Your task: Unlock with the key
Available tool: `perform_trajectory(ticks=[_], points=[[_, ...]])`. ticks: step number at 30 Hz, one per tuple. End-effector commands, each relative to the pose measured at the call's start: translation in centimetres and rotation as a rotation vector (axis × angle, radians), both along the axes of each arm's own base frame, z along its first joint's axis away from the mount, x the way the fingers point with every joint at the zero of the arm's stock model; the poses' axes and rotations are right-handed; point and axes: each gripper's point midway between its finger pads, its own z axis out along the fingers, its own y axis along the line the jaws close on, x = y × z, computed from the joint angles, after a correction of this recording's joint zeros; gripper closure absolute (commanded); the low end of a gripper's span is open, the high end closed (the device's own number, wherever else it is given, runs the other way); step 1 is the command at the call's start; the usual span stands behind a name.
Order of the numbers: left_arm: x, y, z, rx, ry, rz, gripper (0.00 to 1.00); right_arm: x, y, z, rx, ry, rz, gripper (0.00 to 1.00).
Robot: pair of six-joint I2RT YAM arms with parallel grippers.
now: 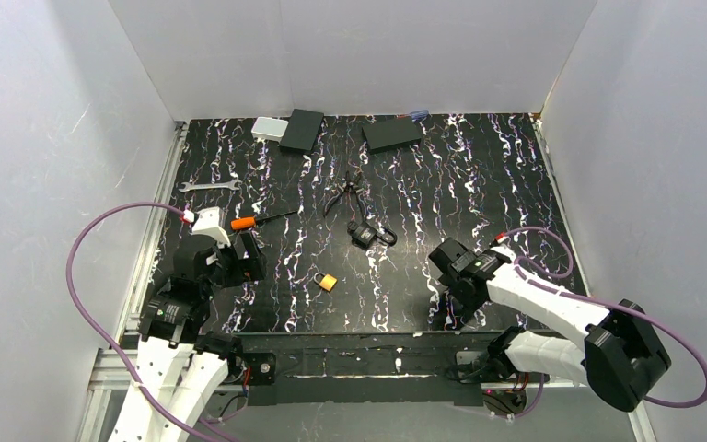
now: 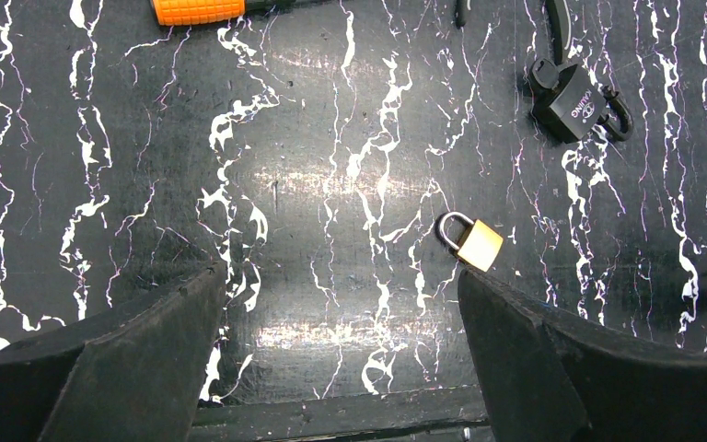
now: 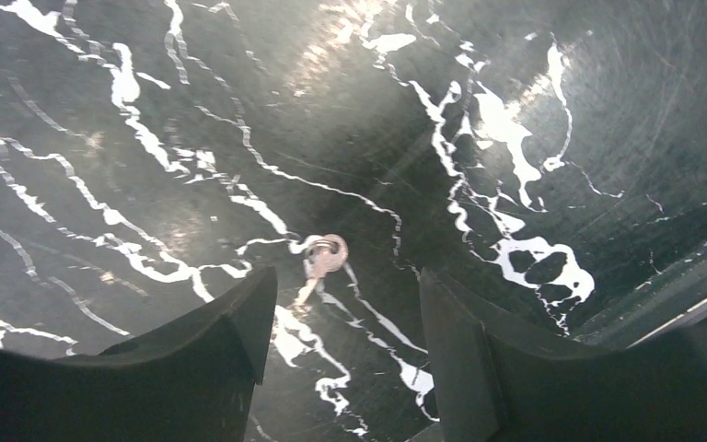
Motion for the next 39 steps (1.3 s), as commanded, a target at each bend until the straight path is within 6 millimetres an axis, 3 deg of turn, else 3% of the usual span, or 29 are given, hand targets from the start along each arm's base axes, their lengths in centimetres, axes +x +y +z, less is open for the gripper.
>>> perform_trajectory(ticks=[1, 9, 20, 28, 33, 36, 37, 39], points=[[0.0, 0.2, -0.4, 0.019, 0.007, -0.001, 0.05, -0.2, 0.0, -1.1, 0.03, 0.004, -0.059, 0.35], [0.0, 0.3, -0.3, 0.021, 0.003, 0.0, 0.05, -0.1, -0.4, -1.6, -0.006, 0.012, -0.051, 0.47], [0.0, 0.3, -0.3, 0.023, 0.003, 0.0, 0.05, 0.9, -0.8, -2.0, -0.065, -0.012, -0.038, 0.51], [0.0, 0.3, -0.4, 0.021, 0.003, -0.003, 0.05, 1.0, -0.8, -2.2, -0.093, 0.007, -0.015, 0.7], [0.0, 0.3, -0.4, 0.022, 0.004, -0.002, 0.05, 0.8, -0.8, -2.2, -0.08, 0.008, -0.012, 0.73], [0.0, 0.3, -0.4, 0.023, 0.003, -0.002, 0.05, 1.0, -0.5, -1.8, -0.072, -0.001, 0.015, 0.64], [0.0, 0.3, -0.4, 0.023, 0.0, -0.001, 0.05, 0.5, -1.1, -1.1, -0.082, 0.005, 0.003, 0.45], [0.0, 0.3, -0.3, 0.022, -0.003, -0.002, 0.05, 0.1, -1.2, -0.9, -0.069, 0.01, -0.011, 0.35]])
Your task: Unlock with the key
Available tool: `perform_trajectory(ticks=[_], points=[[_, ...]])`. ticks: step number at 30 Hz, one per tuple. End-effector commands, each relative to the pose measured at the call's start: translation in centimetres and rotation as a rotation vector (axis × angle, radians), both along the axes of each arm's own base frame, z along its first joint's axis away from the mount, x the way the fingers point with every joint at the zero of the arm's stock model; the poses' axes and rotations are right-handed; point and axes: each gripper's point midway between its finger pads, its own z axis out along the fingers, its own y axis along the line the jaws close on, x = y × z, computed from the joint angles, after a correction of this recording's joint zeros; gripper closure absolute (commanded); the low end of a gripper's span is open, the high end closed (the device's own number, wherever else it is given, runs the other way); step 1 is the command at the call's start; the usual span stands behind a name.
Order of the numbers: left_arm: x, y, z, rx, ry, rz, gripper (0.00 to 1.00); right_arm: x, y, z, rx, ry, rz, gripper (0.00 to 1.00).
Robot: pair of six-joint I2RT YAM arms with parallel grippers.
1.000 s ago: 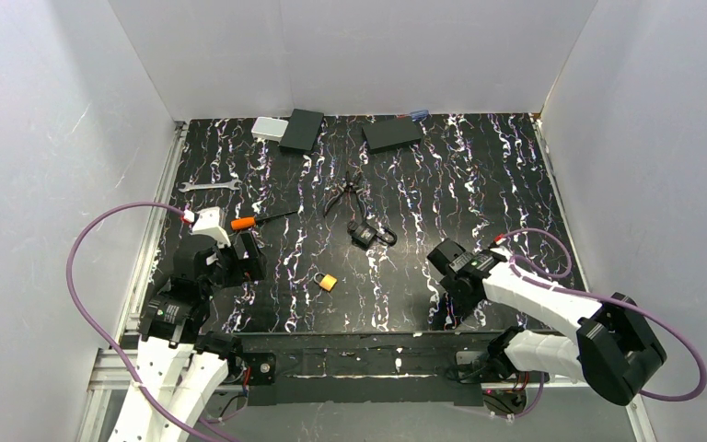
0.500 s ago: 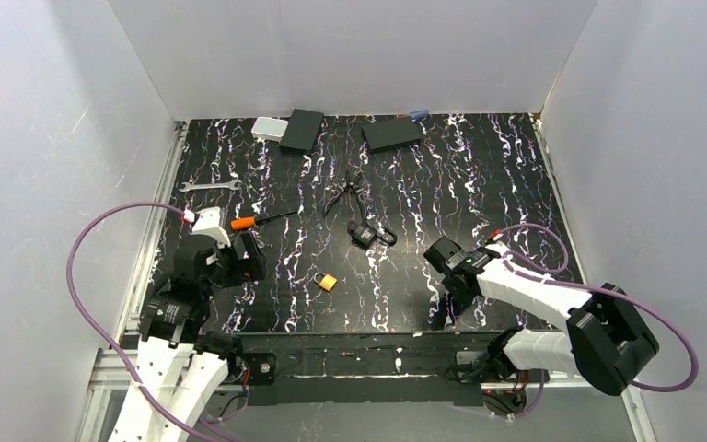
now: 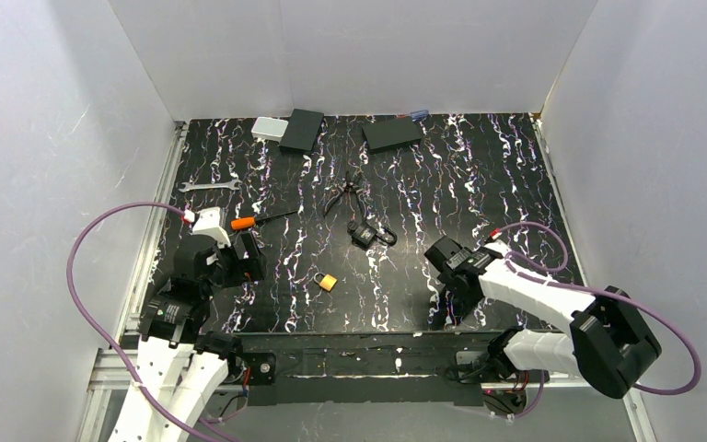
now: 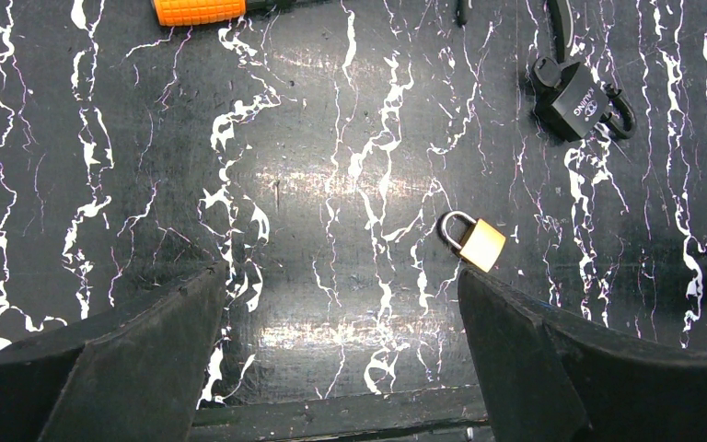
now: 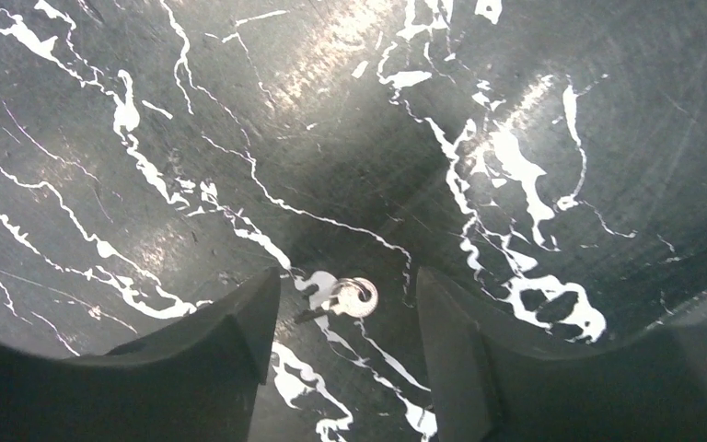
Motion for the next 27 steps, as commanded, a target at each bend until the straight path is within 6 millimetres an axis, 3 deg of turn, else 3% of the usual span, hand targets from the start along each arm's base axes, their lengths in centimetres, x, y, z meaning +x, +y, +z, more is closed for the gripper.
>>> perform_trajectory(ticks=[1, 9, 17, 27], points=[[0.0, 0.3, -0.2, 0.015, -0.006, 0.003, 0.05, -1.1, -0.6, 1.0, 0.014, 0.014, -0.027, 0.33], [-0.1, 0.3, 0.1, 0.013, -0.022, 0.002, 0.04, -1.8, 0.4, 1.7, 0.117, 0.024, -0.124, 0.33], [-0.2, 0.4, 0.3, 0.011, -0.038, 0.005, 0.04, -1.2, 1.3, 0.4, 0.146, 0.028, -0.159, 0.46], [-0.3, 0.4, 0.3, 0.009, -0.039, 0.004, 0.04, 0.8, -0.1, 1.0, 0.047, -0.068, -0.129, 0.5]])
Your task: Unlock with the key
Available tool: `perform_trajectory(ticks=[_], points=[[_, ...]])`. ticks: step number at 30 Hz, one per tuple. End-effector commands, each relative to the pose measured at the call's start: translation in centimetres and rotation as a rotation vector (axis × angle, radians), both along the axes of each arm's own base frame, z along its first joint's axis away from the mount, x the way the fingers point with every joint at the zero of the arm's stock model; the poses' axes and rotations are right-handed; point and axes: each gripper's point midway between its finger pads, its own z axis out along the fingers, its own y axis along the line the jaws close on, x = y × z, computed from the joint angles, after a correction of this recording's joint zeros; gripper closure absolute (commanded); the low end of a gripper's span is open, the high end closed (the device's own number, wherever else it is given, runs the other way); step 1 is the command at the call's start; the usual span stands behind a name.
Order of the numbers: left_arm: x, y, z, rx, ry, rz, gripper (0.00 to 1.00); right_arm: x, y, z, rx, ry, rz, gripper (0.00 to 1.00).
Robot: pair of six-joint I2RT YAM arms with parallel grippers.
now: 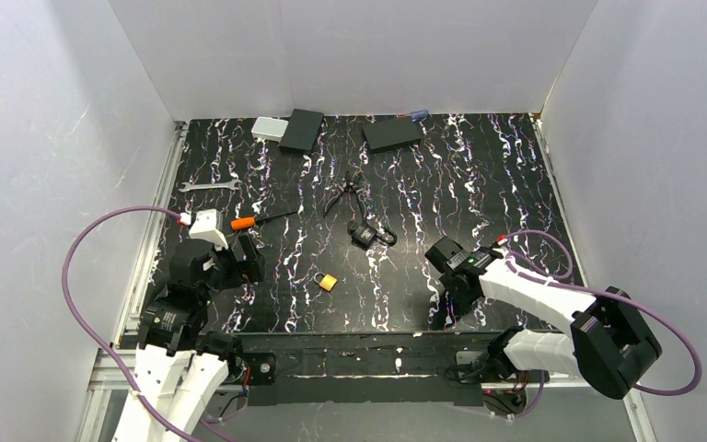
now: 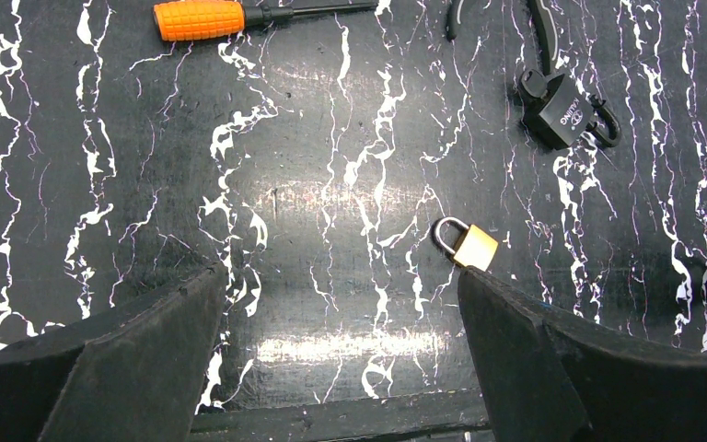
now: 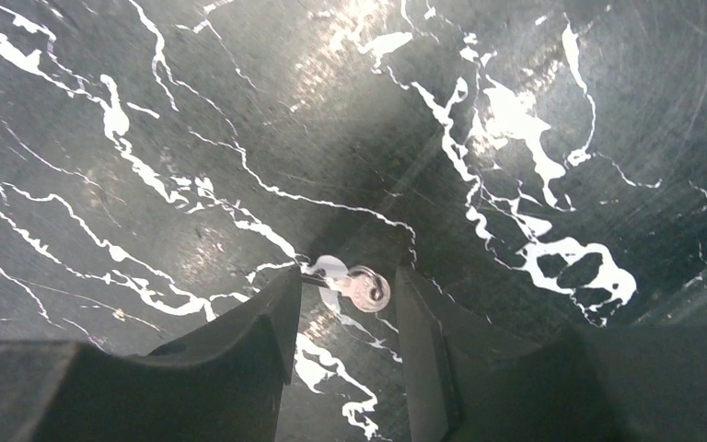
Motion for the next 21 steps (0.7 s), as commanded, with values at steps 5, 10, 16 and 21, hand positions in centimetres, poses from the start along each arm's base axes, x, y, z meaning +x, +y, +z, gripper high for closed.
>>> perform_trajectory(ticks=[5, 10, 16, 21], points=[[0.0, 0.3, -0.4, 0.019, 0.0, 0.004, 0.04, 2.3, -1.3, 1.5, -0.08, -0.117, -0.008, 0.51], [0.0, 0.3, -0.5, 0.019, 0.001, 0.004, 0.04, 2.7, -0.4, 1.0, -0.057, -0.11, 0.038, 0.51], [0.0, 0.4, -0.4, 0.019, 0.0, 0.006, 0.04, 4.1, 1.1, 2.2, -0.084, -0.152, 0.302, 0.46], [0.0, 0.4, -0.4, 0.019, -0.002, 0.006, 0.04, 4.2, 1.3, 3.5, -0.136, -0.176, 0.511, 0.37]])
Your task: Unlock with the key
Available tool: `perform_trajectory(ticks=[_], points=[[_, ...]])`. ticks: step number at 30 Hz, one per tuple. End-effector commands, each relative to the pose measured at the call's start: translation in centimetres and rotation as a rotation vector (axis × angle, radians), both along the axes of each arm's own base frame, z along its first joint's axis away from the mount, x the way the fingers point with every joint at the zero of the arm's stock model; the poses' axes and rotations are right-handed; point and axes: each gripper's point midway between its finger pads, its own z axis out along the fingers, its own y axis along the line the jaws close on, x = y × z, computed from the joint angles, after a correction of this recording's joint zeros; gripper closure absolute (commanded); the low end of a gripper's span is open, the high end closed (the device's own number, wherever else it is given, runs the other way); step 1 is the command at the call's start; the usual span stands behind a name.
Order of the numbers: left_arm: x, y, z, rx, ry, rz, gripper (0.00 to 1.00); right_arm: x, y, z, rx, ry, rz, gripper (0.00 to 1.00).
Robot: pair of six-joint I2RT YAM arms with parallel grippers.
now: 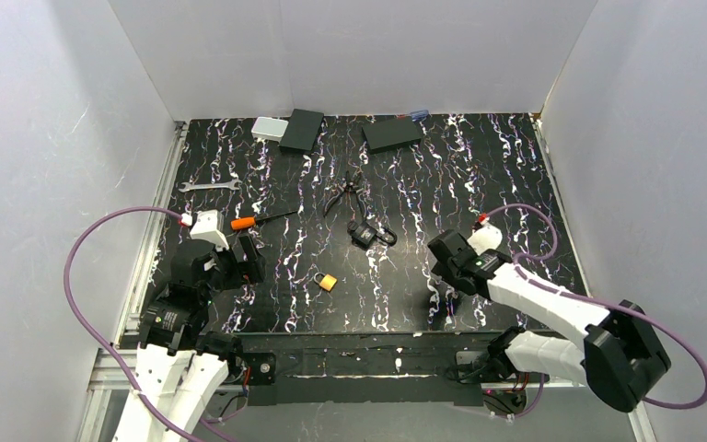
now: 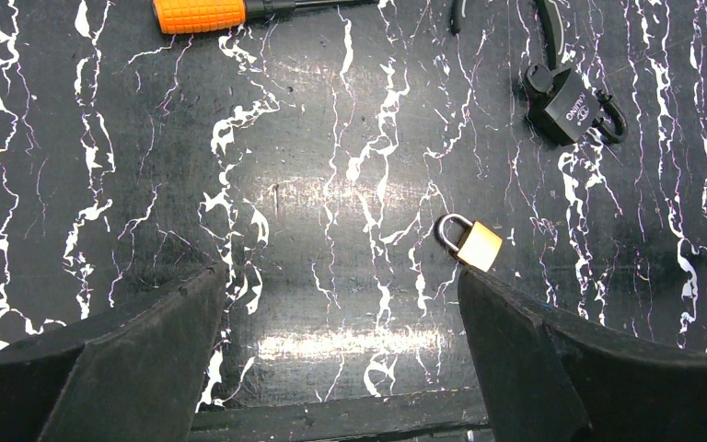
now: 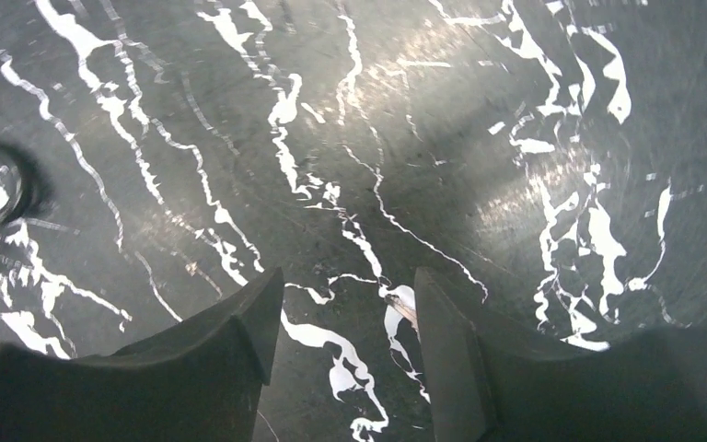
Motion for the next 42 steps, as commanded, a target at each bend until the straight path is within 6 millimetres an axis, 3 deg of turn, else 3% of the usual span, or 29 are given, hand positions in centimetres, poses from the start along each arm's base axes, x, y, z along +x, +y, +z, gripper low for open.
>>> perform_trajectory(ticks=[1, 5, 8, 11, 13, 20, 23, 32, 37, 42], points=[[0.0, 0.3, 0.1, 0.016, -0.013, 0.005, 0.04, 0.7, 0.4, 1.7, -0.069, -0.048, 0.225, 0.31], [0.0, 0.3, 0.1, 0.016, -0.013, 0.006, 0.04, 0.2, 0.1, 1.7, -0.115, -0.002, 0.286, 0.29], [0.0, 0.3, 0.1, 0.016, -0.013, 0.004, 0.04, -0.4, 0.3, 0.2, -0.149, 0.078, 0.345, 0.3], [0.0, 0.3, 0.1, 0.017, -0.015, 0.006, 0.04, -1.1, 0.3, -1.5, -0.176, 0.164, 0.385, 0.35], [0.0, 0.4, 0.1, 0.018, -0.016, 0.009, 0.04, -1.4, 0.5, -2.2, -0.176, 0.189, 0.41, 0.43], [0.0, 0.4, 0.1, 0.017, -0.015, 0.007, 0.04, -1.9, 0.6, -2.8, -0.158, 0.214, 0.43, 0.64], [0.0, 0.4, 0.1, 0.017, -0.017, 0.006, 0.04, -2.5, 0.4, -3.0, -0.145, 0.232, 0.425, 0.64], [0.1, 0.3, 0.2, 0.014, -0.022, 0.002, 0.04, -3.0, -2.7, -1.3, -0.215, 0.2, 0.234, 0.46], [0.0, 0.3, 0.3, 0.013, -0.031, 0.004, 0.04, -2.4, -2.7, 0.4, -0.141, 0.09, 0.145, 0.22], [-0.1, 0.3, 0.4, 0.012, -0.036, 0.003, 0.04, -2.9, -2.0, 0.0, -0.081, 0.082, 0.168, 0.26]])
